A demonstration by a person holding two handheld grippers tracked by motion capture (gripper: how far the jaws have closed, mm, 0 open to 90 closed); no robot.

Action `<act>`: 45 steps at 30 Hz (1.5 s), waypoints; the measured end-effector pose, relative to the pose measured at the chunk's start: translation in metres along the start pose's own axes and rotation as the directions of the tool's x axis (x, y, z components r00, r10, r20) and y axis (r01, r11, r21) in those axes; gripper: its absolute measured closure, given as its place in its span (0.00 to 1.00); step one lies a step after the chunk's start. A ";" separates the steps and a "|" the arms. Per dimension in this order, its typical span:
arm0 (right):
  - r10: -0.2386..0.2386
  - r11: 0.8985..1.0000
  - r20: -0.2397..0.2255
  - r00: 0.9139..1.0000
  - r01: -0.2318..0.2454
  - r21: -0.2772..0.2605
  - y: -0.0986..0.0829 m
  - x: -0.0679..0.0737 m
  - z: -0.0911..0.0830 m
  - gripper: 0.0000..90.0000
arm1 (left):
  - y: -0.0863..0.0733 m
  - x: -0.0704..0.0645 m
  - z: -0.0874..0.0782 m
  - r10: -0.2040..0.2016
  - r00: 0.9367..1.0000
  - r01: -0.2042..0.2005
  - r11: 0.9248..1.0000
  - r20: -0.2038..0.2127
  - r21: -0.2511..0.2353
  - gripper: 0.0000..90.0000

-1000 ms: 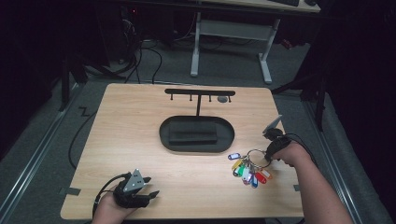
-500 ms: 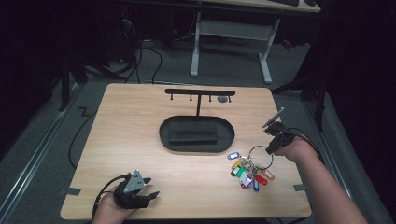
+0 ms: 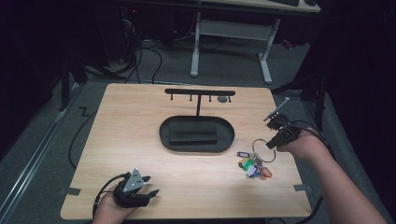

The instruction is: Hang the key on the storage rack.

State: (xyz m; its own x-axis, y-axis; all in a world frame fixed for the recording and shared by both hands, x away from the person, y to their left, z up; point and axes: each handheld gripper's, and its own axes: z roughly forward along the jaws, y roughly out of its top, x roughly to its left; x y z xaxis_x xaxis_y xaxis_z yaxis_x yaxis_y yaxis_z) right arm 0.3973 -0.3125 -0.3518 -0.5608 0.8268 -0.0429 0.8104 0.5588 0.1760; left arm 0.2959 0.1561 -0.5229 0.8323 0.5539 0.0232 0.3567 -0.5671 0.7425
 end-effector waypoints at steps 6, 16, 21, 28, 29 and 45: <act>-0.023 0.999 0.014 1.000 0.024 -0.031 0.005 0.010 -0.025 0.97 | -0.001 0.000 -0.001 0.003 1.000 -0.003 1.000 -0.007 -0.003 0.46; -0.056 0.995 0.039 0.998 0.059 -0.079 0.021 0.019 -0.063 0.97 | -0.004 0.007 -0.004 -0.027 0.999 0.025 0.999 -0.046 -0.031 0.46; -0.058 0.995 0.037 0.998 0.061 -0.079 0.031 0.023 -0.070 0.97 | -0.006 0.010 -0.006 -0.027 0.998 0.025 0.999 -0.061 -0.041 0.46; -0.069 0.995 0.052 0.996 0.072 -0.064 0.047 0.032 -0.069 0.97 | -0.003 0.012 -0.008 -0.034 0.997 0.030 0.998 -0.064 -0.059 0.45; -0.075 0.995 0.056 0.996 0.079 -0.065 0.050 0.033 -0.068 0.97 | -0.002 0.013 -0.007 -0.031 0.998 0.027 0.998 -0.063 -0.057 0.45; -0.088 0.992 0.048 0.995 0.092 -0.088 0.087 0.036 -0.052 0.97 | -0.004 0.009 -0.006 -0.011 0.998 0.009 0.999 -0.060 -0.035 0.41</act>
State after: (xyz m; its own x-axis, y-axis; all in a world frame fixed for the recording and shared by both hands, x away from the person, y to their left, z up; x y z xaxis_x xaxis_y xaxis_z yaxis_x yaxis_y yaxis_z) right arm 0.4385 -0.2375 -0.2873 -0.6209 0.7768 -0.1051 0.7376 0.6243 0.2571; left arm 0.2992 0.1672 -0.5217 0.8014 0.5956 0.0550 0.3489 -0.5401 0.7659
